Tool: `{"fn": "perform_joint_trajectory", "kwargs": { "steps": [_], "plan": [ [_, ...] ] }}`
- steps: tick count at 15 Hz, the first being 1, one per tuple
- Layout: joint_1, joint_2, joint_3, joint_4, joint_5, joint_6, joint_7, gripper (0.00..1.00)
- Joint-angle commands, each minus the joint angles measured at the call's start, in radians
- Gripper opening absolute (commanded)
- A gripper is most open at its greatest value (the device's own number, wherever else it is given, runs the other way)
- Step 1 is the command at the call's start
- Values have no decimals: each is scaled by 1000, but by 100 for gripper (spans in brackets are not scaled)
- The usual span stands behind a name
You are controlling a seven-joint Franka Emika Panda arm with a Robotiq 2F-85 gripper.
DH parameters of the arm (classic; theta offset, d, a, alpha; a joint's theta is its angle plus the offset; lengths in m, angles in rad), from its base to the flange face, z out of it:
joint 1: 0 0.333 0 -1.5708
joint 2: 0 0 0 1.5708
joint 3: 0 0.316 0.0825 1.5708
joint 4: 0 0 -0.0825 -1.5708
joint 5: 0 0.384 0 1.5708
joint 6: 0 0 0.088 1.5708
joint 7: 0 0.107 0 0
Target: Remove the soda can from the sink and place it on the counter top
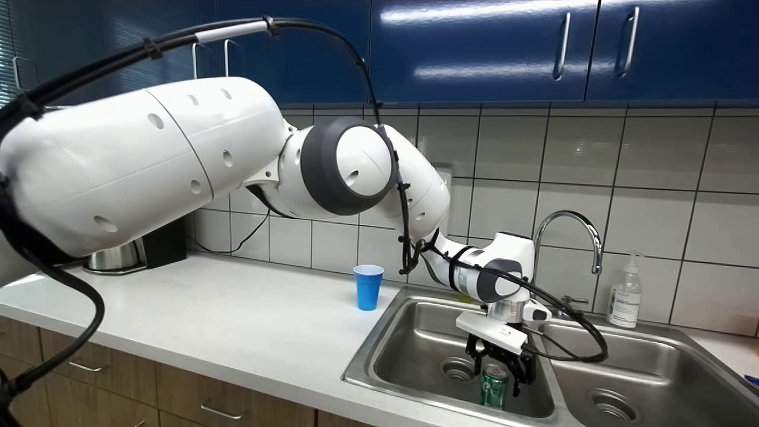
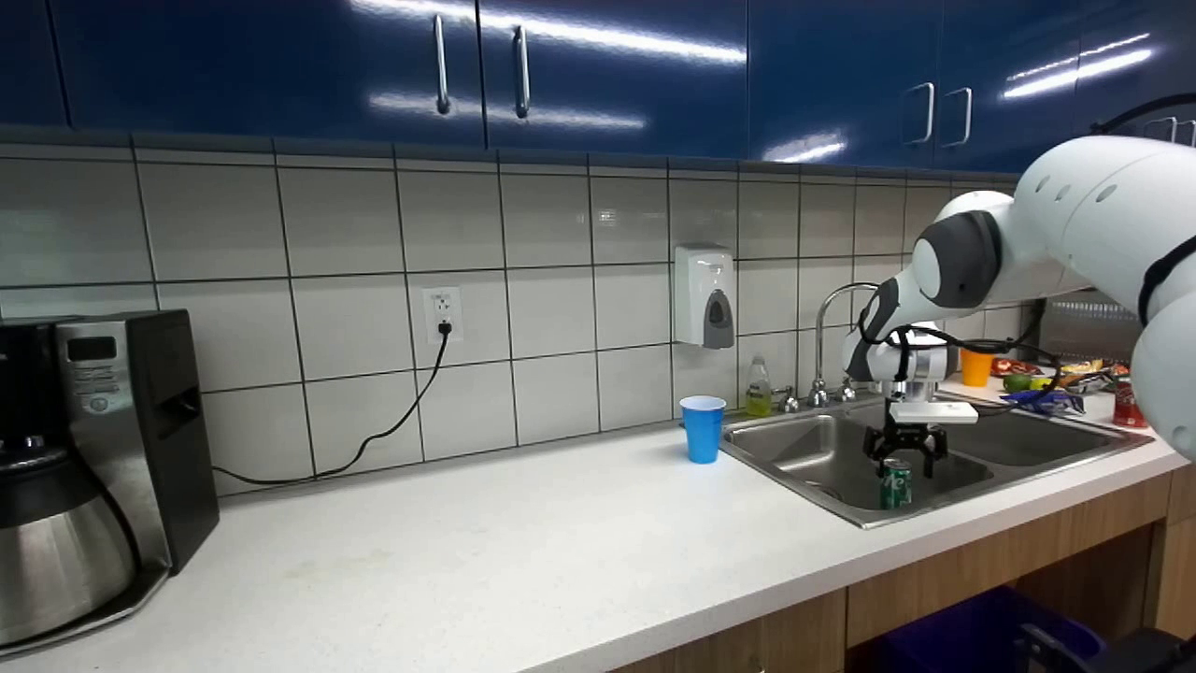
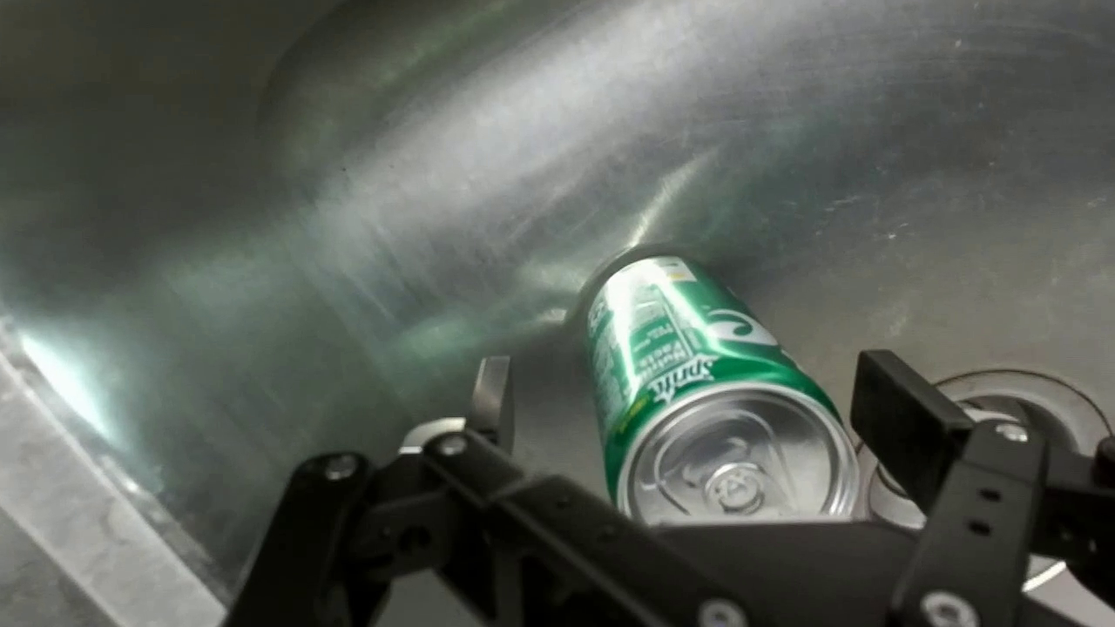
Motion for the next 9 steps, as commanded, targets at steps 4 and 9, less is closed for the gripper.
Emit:
{"fn": "perform_joint_trajectory", "kwargs": {
  "steps": [4,9],
  "plan": [
    [-4,39,-2,58,-4,-13,15,74],
    [-3,46,-3,66,-3,-8,13,45]
  ]
}}
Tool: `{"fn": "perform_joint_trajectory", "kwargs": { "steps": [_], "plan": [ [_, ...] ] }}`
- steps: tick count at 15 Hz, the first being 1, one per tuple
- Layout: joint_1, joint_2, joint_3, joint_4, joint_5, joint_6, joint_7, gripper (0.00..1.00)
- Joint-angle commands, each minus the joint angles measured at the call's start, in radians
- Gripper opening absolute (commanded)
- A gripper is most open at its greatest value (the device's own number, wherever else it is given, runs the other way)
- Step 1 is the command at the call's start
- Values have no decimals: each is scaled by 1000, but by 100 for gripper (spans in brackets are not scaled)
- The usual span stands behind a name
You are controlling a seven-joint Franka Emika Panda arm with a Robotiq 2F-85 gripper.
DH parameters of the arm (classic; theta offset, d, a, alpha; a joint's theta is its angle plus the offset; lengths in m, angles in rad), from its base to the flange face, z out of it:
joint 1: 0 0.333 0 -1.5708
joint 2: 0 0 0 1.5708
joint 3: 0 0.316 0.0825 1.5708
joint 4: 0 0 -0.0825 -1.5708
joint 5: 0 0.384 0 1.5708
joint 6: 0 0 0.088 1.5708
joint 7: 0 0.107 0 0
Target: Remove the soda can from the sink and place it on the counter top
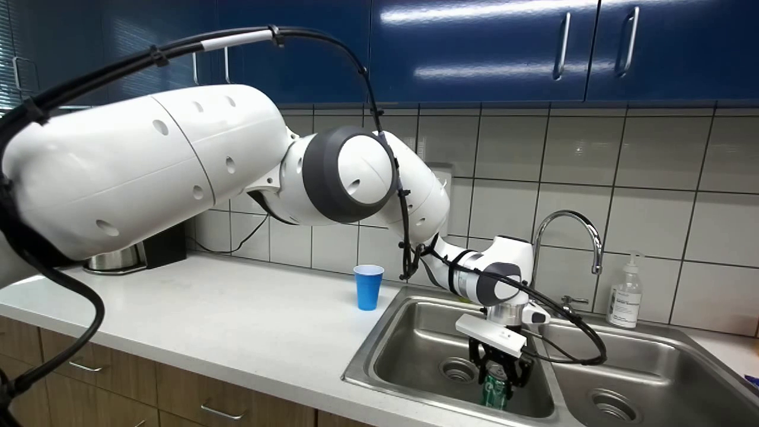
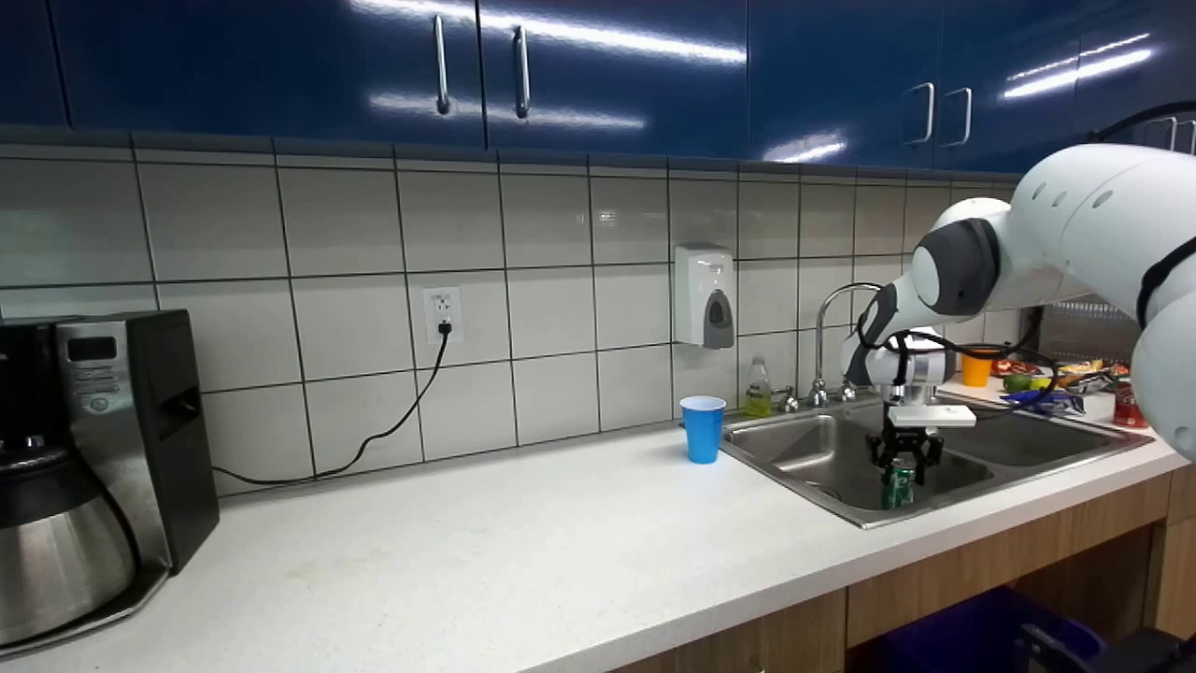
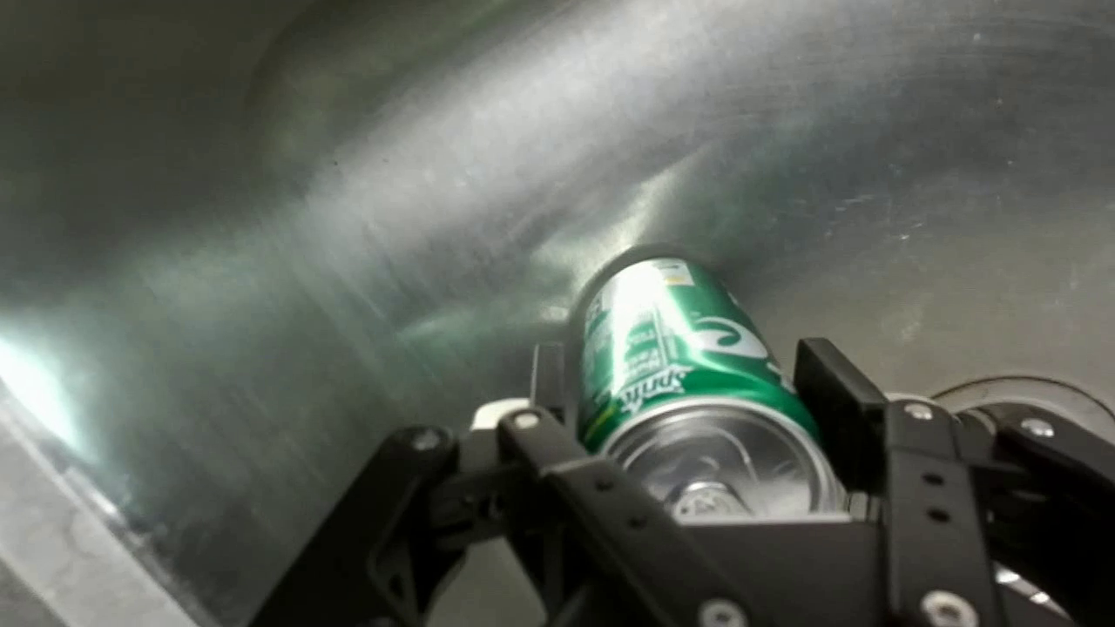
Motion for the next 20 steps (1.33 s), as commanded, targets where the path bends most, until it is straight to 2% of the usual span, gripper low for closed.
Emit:
{"fn": "perform_joint_trajectory", "kwargs": {
  "steps": [1,9,20],
  "plan": [
    [-4,21,-1,40,2,-8,11,38],
    [4,10,-2,30,-1,-13,13,38],
    [54,-85,-3,-33,-1,-1,2,38]
  ]
}}
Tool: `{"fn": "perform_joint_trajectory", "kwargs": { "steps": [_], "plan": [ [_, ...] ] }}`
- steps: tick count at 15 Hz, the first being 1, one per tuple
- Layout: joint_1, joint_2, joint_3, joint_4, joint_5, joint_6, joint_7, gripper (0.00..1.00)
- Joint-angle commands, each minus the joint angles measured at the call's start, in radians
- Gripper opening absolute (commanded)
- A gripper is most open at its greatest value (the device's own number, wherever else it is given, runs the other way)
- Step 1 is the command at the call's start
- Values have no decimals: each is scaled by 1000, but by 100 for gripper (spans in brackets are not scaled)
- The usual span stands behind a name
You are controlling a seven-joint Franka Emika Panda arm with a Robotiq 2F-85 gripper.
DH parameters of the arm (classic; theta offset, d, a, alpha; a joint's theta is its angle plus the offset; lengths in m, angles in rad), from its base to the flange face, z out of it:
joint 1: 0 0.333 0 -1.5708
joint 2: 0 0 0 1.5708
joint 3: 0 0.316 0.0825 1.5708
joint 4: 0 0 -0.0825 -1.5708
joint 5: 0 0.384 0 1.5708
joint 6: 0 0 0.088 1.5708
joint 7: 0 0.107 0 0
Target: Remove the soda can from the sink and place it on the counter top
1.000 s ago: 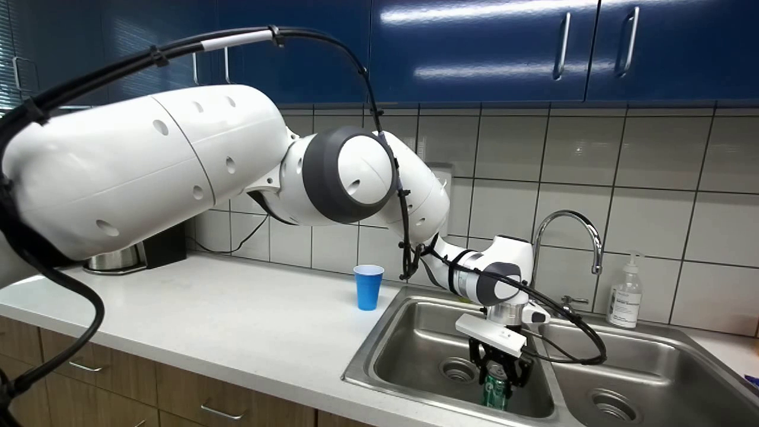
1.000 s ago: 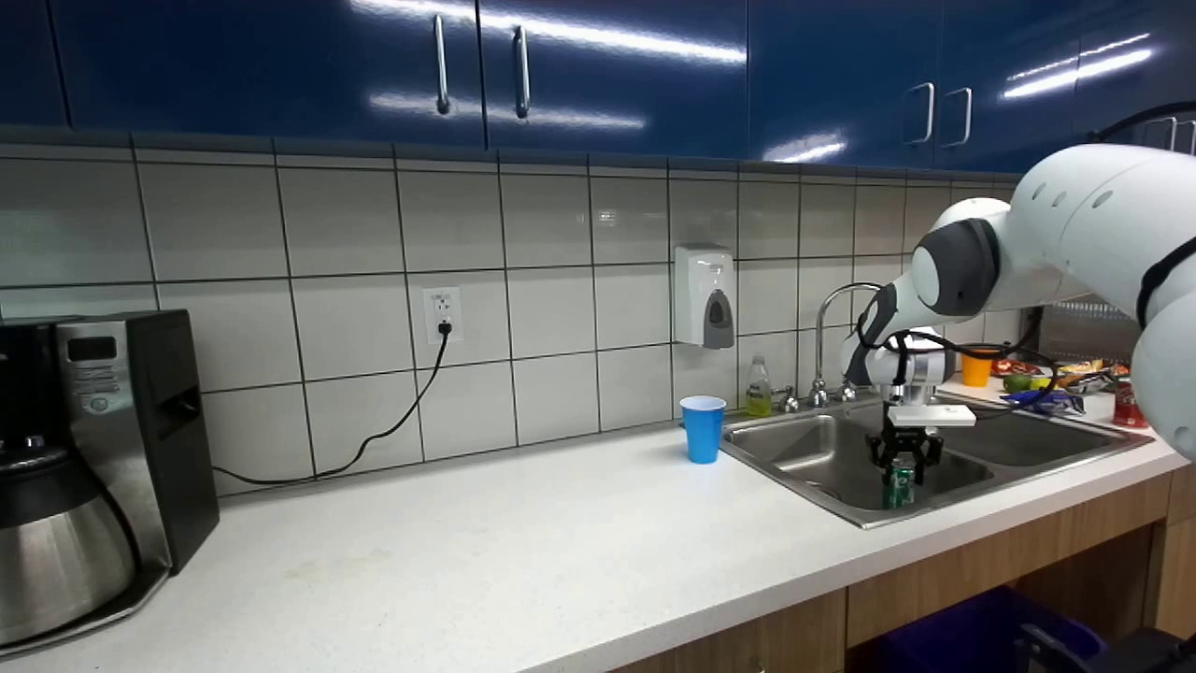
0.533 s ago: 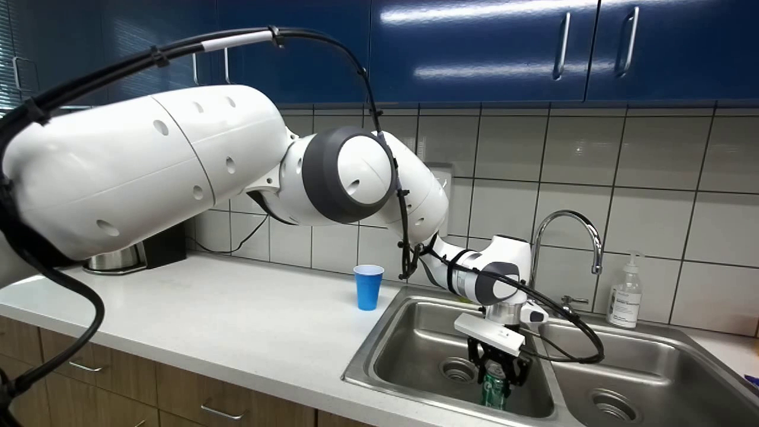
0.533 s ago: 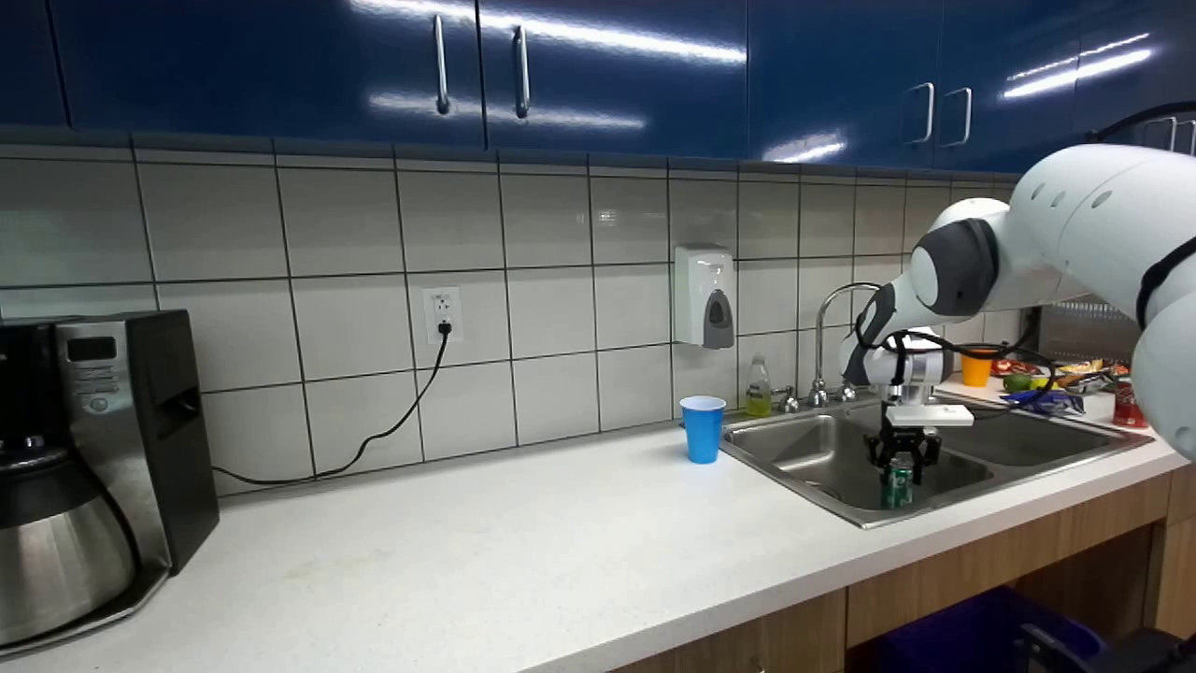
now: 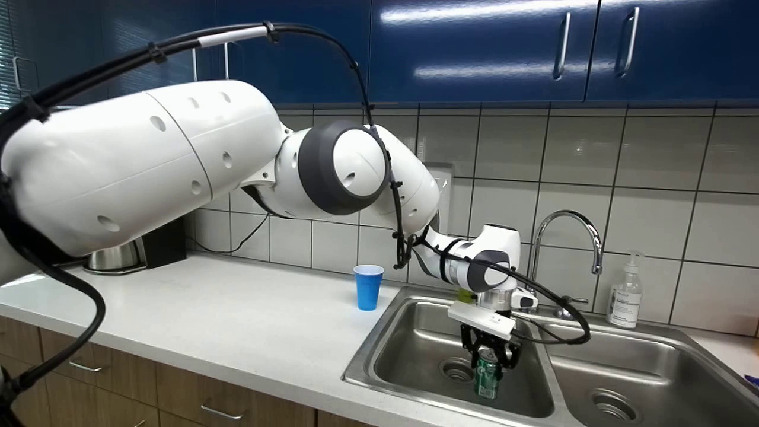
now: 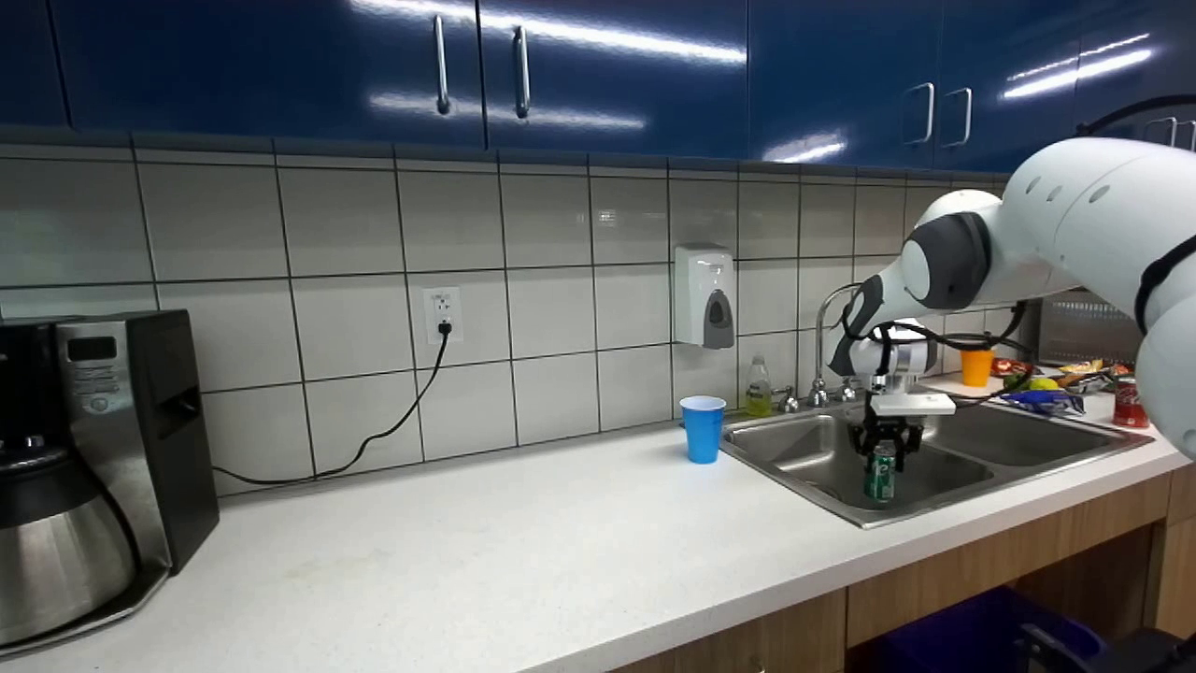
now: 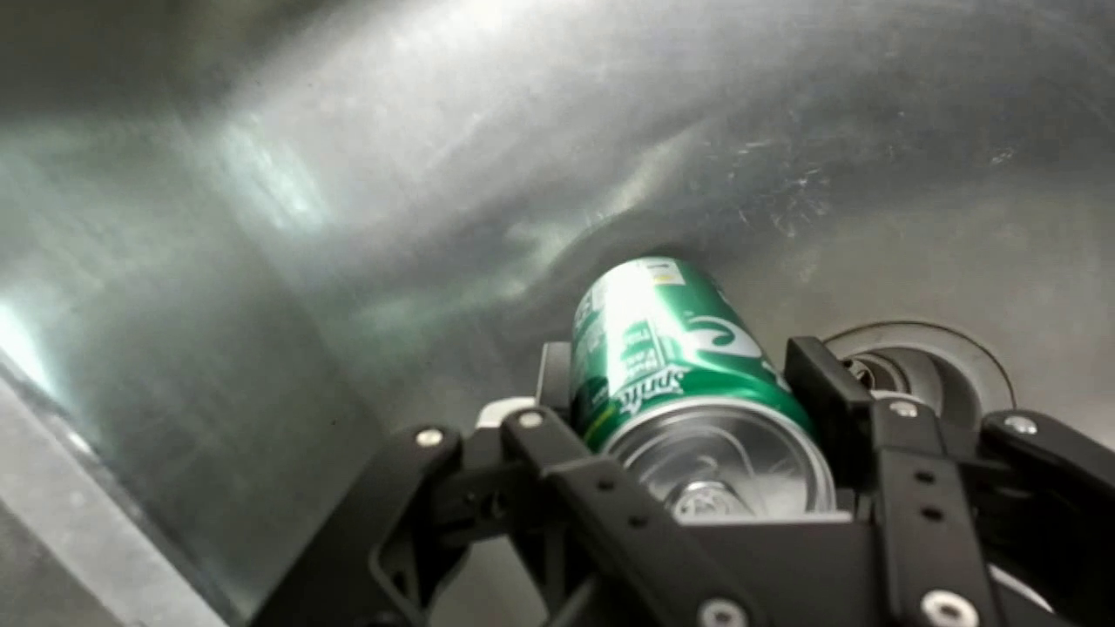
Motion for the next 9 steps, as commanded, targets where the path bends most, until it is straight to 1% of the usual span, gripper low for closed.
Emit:
{"fn": "perform_joint_trajectory", "kwargs": {
  "steps": [1,5,9],
  "plan": [
    [17,-77,-3,-52,-1,3,-1,38],
    [32,-144,-7,-96,-4,5,-6,38],
    [46,-229,-10,-176,-6,3,-10,38]
  ]
}}
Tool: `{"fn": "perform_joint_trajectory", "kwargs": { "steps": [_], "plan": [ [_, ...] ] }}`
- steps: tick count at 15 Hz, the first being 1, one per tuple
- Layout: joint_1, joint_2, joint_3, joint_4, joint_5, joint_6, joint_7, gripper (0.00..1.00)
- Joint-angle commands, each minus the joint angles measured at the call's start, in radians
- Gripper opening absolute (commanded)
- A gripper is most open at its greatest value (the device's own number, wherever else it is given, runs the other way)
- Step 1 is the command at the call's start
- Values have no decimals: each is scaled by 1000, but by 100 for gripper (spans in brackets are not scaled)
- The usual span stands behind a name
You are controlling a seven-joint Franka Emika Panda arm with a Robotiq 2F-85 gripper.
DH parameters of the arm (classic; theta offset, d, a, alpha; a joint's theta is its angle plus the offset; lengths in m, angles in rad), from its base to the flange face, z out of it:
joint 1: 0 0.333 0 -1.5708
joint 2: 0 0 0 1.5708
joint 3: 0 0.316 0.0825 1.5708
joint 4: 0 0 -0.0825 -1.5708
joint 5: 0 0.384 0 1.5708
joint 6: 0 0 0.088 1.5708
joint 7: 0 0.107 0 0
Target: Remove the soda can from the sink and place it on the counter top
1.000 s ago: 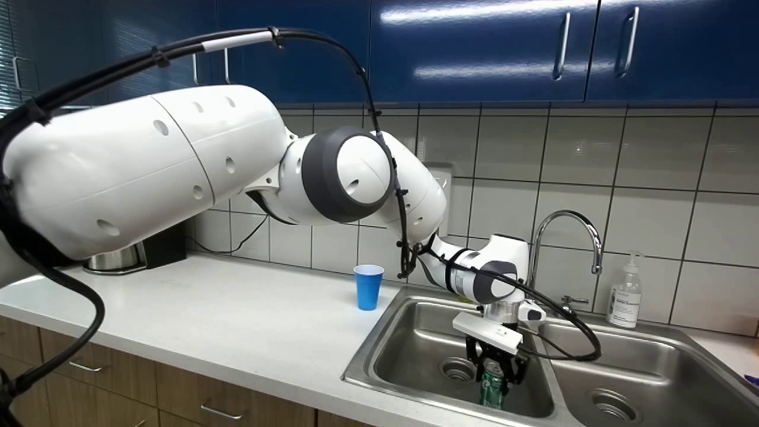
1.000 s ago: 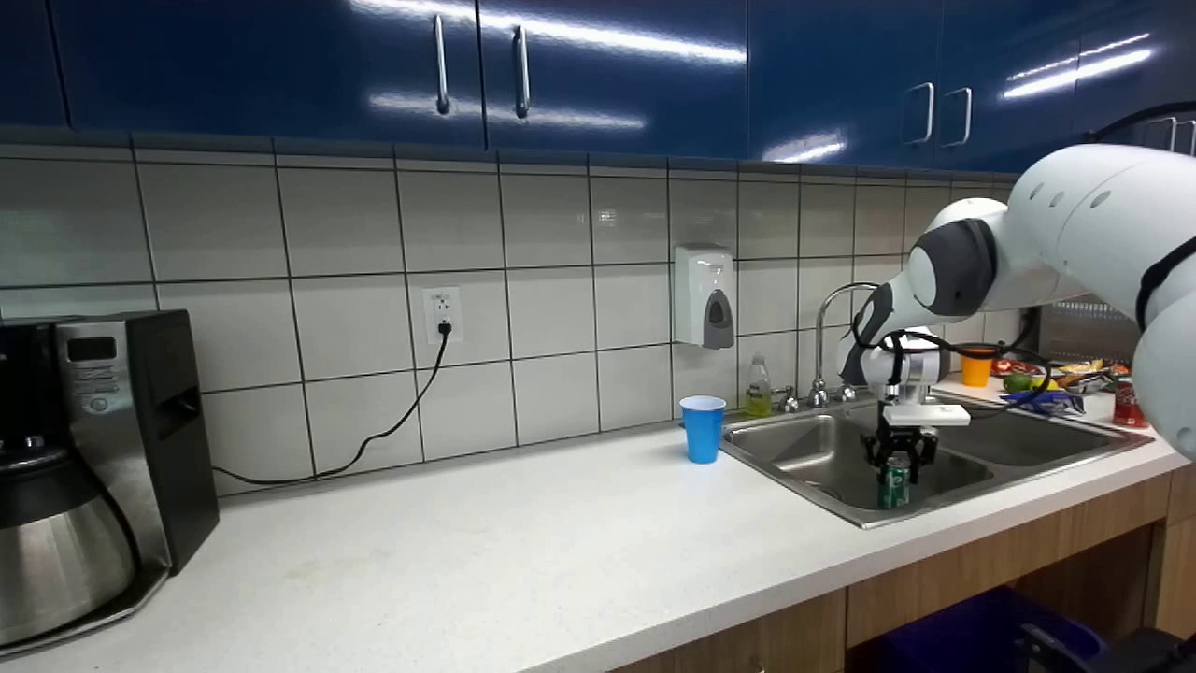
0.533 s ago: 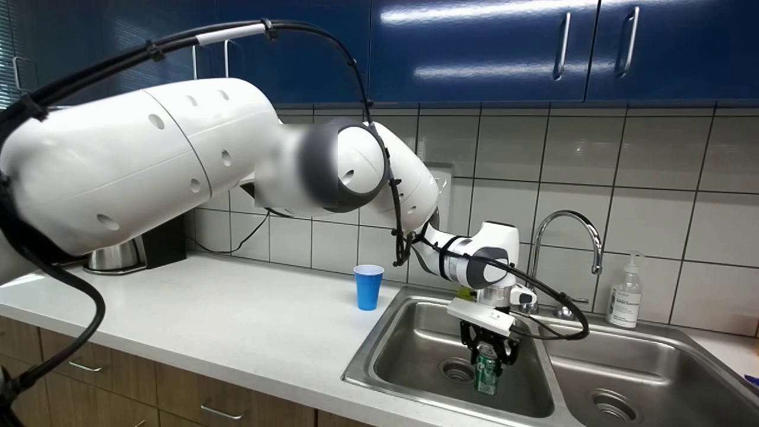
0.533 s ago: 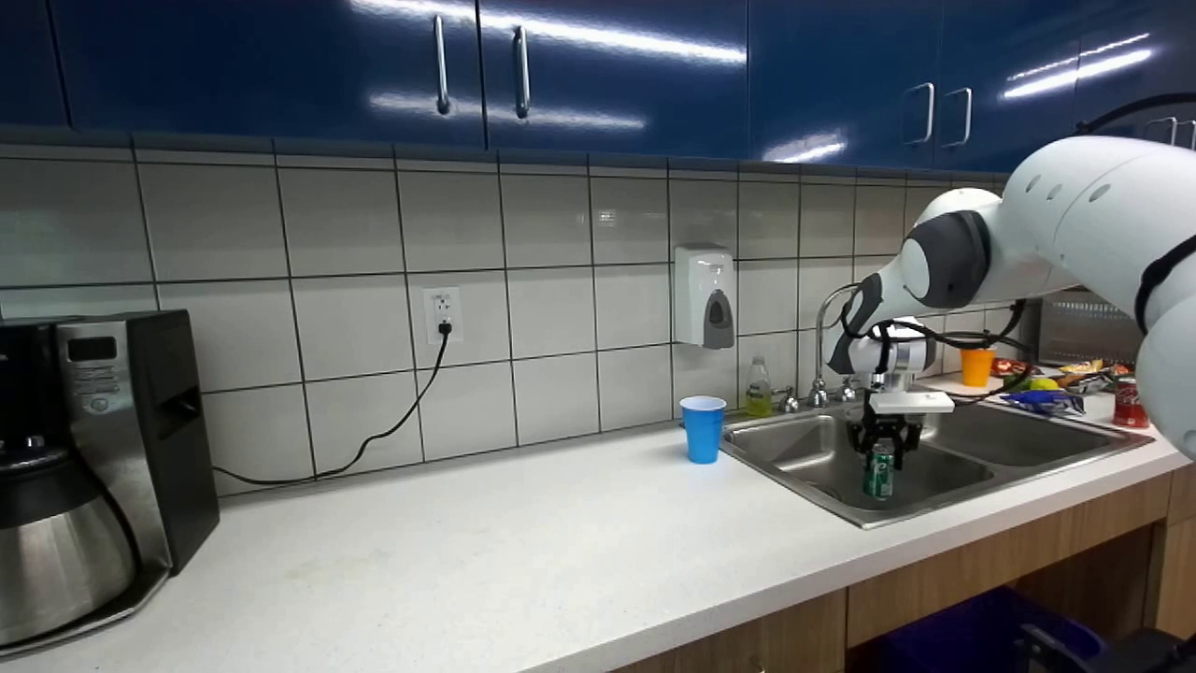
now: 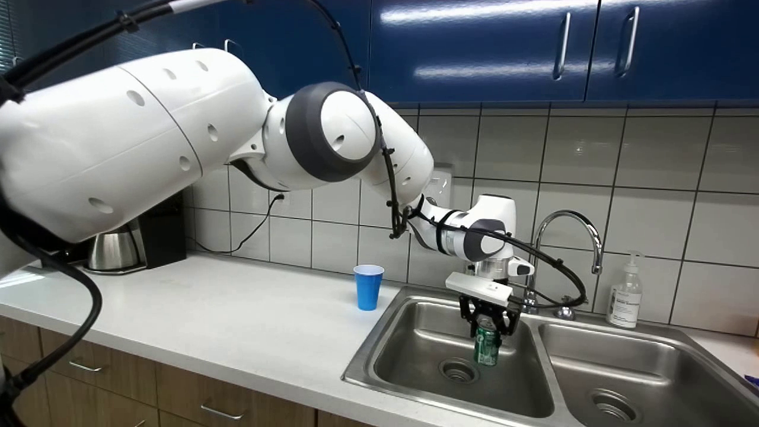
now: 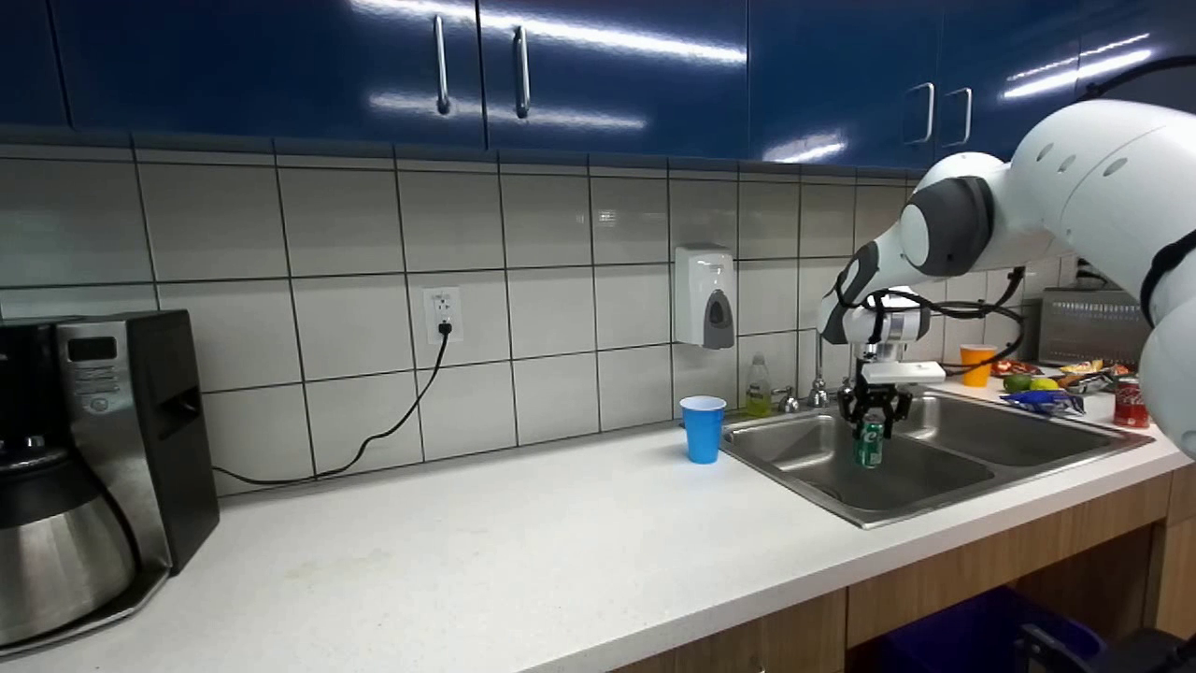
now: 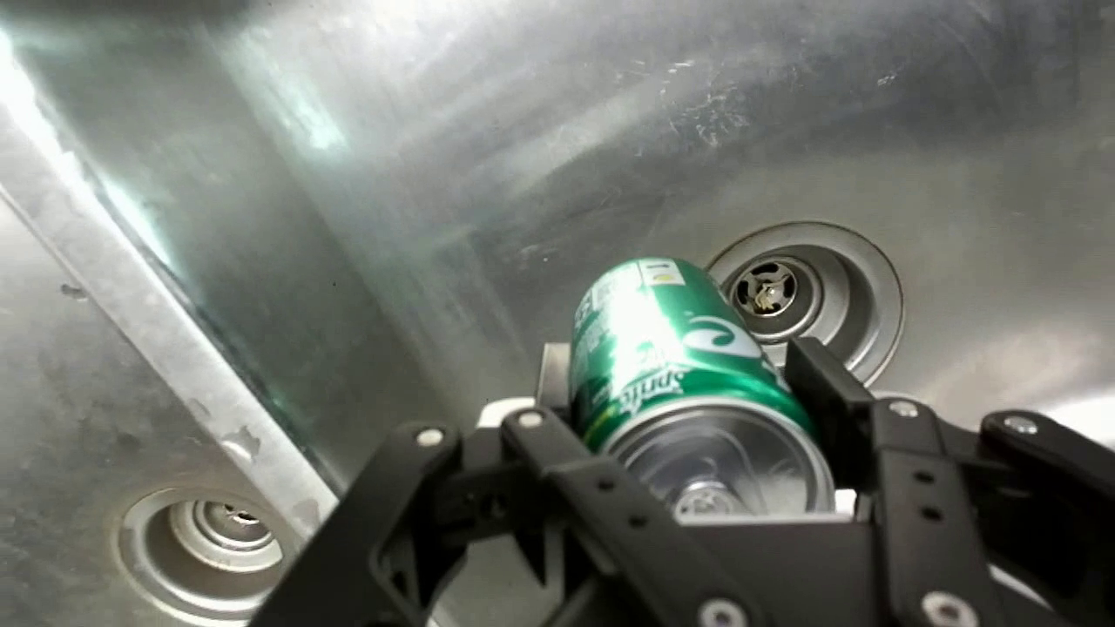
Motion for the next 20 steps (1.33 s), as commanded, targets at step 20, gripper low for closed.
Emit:
{"fn": "perform_joint_trajectory", "kwargs": {
  "steps": [20],
  "plan": [
    [103,-633,18,-752,-142,25,-24,38]
  ]
}}
